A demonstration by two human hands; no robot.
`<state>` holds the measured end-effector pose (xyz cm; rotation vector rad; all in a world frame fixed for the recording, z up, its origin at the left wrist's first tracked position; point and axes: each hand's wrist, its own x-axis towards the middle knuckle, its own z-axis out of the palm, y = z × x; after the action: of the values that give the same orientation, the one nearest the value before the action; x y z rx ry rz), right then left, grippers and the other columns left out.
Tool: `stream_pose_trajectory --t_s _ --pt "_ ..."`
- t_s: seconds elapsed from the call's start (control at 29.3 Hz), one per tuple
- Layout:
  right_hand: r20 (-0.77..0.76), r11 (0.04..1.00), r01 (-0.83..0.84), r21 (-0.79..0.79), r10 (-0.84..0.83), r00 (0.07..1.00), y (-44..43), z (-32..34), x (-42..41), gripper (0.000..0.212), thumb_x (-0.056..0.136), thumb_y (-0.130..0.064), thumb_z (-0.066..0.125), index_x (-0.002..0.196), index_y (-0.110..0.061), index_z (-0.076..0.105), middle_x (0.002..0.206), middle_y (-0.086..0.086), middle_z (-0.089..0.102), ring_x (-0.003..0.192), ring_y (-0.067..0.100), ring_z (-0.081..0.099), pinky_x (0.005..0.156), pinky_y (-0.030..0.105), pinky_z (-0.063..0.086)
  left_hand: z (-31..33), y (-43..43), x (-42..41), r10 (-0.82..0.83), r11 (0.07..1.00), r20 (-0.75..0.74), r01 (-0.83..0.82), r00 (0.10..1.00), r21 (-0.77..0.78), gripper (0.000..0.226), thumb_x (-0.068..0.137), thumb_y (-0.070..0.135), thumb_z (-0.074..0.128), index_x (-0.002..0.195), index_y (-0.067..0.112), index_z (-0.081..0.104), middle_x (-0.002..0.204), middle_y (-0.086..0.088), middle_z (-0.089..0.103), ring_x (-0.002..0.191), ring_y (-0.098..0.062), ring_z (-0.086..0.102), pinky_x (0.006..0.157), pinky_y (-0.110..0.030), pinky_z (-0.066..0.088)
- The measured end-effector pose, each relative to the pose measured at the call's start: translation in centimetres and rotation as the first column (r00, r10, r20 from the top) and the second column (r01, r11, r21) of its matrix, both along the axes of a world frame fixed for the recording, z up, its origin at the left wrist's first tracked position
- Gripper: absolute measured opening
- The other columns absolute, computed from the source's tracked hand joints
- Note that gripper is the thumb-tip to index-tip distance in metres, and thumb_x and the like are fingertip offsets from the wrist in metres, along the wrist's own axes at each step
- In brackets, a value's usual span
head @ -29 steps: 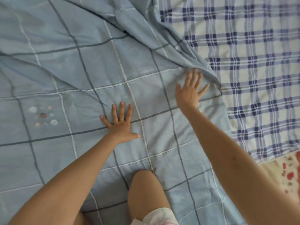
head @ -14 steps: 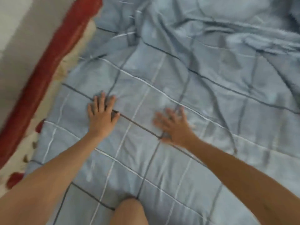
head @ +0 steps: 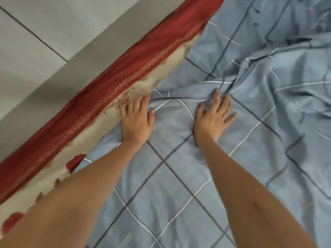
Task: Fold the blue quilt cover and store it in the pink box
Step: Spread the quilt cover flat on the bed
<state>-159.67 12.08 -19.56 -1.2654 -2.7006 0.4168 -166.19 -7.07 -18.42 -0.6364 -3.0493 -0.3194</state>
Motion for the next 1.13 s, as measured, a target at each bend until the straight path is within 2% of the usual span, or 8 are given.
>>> stream_pose_trajectory --t_s 0.1,0.24,0.38,0.51,0.65,0.79,0.96,1.13 --pt "-0.161 0.987 -0.033 0.156 0.058 0.985 0.3 -1.5 -0.2 0.046 0.094 -0.022 0.044 0.14 -0.022 0.045 0.143 0.007 0.047 0.129 0.027 0.046 0.111 0.049 0.023 -0.8 0.1 0.3 -0.014 0.987 -0.085 0.027 0.996 0.159 0.019 0.089 0.027 0.051 0.106 0.019 0.052 0.111 -0.008 0.058 0.097 -0.026 0.049 0.085 -0.039 0.033" --pt "-0.128 0.981 -0.08 0.177 0.104 0.986 0.4 -1.1 -0.5 0.045 0.089 -0.019 0.043 0.134 -0.018 0.051 0.14 0.004 0.05 0.127 0.026 0.048 0.111 0.047 0.025 -0.6 -0.3 -0.2 0.036 0.97 -0.003 -0.035 0.999 0.242 0.02 0.088 0.026 0.053 0.102 0.012 0.056 0.105 -0.009 0.059 0.094 -0.026 0.051 0.081 -0.038 0.037" --pt "-0.072 0.987 -0.091 0.133 0.101 0.992 0.7 -0.9 -0.7 0.048 0.088 -0.02 0.042 0.136 -0.018 0.048 0.143 0.003 0.046 0.129 0.026 0.044 0.112 0.047 0.022 0.8 -0.4 -2.1 -0.052 0.909 0.12 -0.003 0.991 0.418 0.011 0.095 0.017 0.052 0.092 0.007 0.056 0.077 0.001 0.054 0.064 -0.015 0.049 0.055 -0.035 0.043" --pt "-0.053 0.989 -0.084 0.124 0.091 0.994 0.9 -1.0 -0.7 0.049 0.088 -0.02 0.041 0.136 -0.018 0.047 0.144 0.004 0.045 0.13 0.027 0.042 0.112 0.047 0.021 2.4 -0.4 -3.7 -0.088 0.924 0.07 0.055 0.994 0.378 0.013 0.095 0.017 0.053 0.09 0.006 0.058 0.073 0.012 0.045 0.057 -0.004 0.035 0.048 -0.024 0.03" --pt "-0.054 0.988 -0.101 0.119 0.108 0.993 0.9 -1.1 -0.8 0.049 0.087 -0.019 0.044 0.136 -0.017 0.046 0.143 0.004 0.045 0.13 0.027 0.042 0.112 0.048 0.022 0.7 -0.3 -4.6 -0.07 0.969 0.069 0.051 0.995 0.243 0.007 0.096 0.02 0.048 0.091 0.015 0.049 0.07 0.001 0.057 0.051 -0.018 0.05 0.043 -0.028 0.031" --pt "-0.048 0.988 -0.096 0.122 0.102 0.994 0.9 -1.1 -0.7 0.049 0.087 -0.018 0.045 0.136 -0.017 0.046 0.143 0.005 0.045 0.13 0.027 0.042 0.112 0.048 0.022 -0.7 0.2 -4.2 -0.012 0.995 -0.035 0.015 0.999 0.101 0.008 0.095 0.022 0.047 0.09 0.016 0.042 0.055 0.0 0.053 0.041 -0.021 0.049 0.043 -0.022 0.019" --pt "-0.025 0.988 -0.103 0.114 0.106 0.994 0.7 -1.0 -0.6 0.05 0.088 -0.021 0.039 0.137 -0.017 0.046 0.143 0.005 0.045 0.13 0.027 0.042 0.112 0.049 0.022 -0.7 0.6 -3.7 0.119 0.986 -0.037 -0.114 0.992 0.12 0.009 0.094 0.023 0.05 0.09 0.017 0.044 0.055 -0.001 0.054 0.043 -0.023 0.051 0.041 -0.025 0.026" --pt "-0.006 0.991 -0.082 0.103 0.083 0.997 0.7 -1.1 -0.9 0.052 0.087 -0.023 0.038 0.138 -0.019 0.045 0.144 0.006 0.044 0.13 0.027 0.042 0.112 0.049 0.023 -1.0 4.1 -3.0 0.454 0.881 0.044 -0.455 0.89 0.127 0.009 0.091 0.015 0.048 0.086 0.011 0.054 0.069 -0.003 0.062 0.068 -0.028 0.057 0.068 -0.035 0.027"
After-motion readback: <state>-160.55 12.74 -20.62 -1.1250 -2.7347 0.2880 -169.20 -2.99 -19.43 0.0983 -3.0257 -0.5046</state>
